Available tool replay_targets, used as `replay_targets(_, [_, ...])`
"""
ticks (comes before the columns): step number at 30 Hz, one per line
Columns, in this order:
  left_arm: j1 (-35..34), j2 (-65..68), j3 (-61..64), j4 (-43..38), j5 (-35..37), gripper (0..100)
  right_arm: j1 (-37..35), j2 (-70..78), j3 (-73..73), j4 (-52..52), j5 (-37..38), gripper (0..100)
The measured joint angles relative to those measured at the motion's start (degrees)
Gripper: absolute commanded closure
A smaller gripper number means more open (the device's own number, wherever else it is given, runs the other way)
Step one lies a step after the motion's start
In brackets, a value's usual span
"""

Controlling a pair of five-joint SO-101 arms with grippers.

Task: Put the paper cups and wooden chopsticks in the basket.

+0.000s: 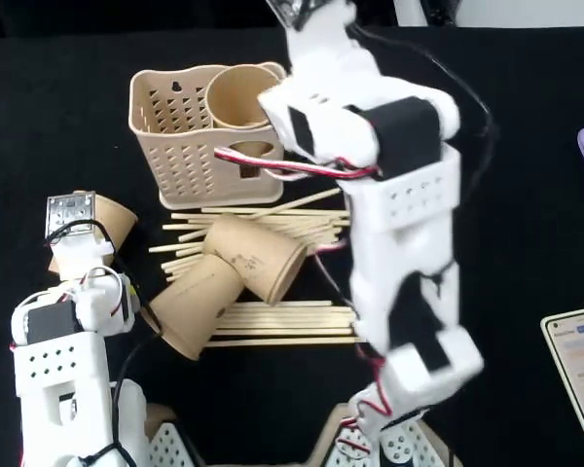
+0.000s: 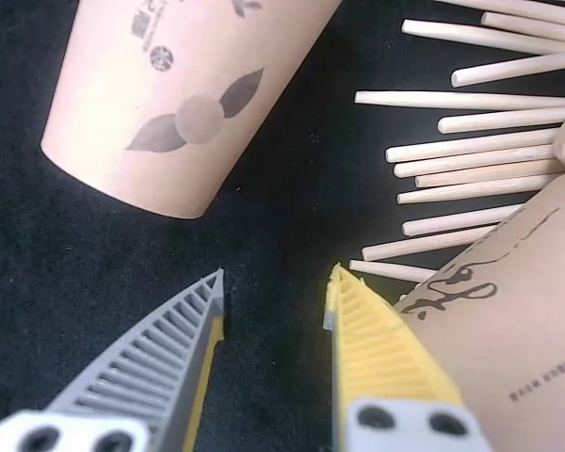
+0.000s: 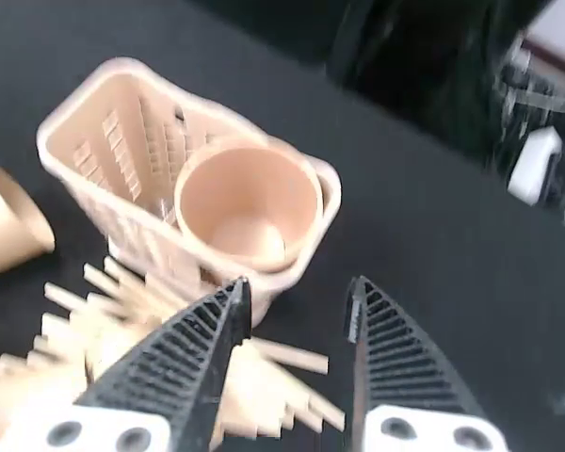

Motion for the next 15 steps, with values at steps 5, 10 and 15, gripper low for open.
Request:
replay_targets(5, [0.0,0.0,0.0,0.0,0.0,82,0.1,-18.6,28.2,-0.4,3.8,82.2])
replay_targets(10, [0.0,0.0,0.0,0.0,0.0,82,0.3,-38.8,62.0,-12.4,8.8,82.2])
replay_targets(15, [0.0,0.0,0.0,0.0,0.0,82,0.7,-55.3,92.0,-25.3,16.2,81.5])
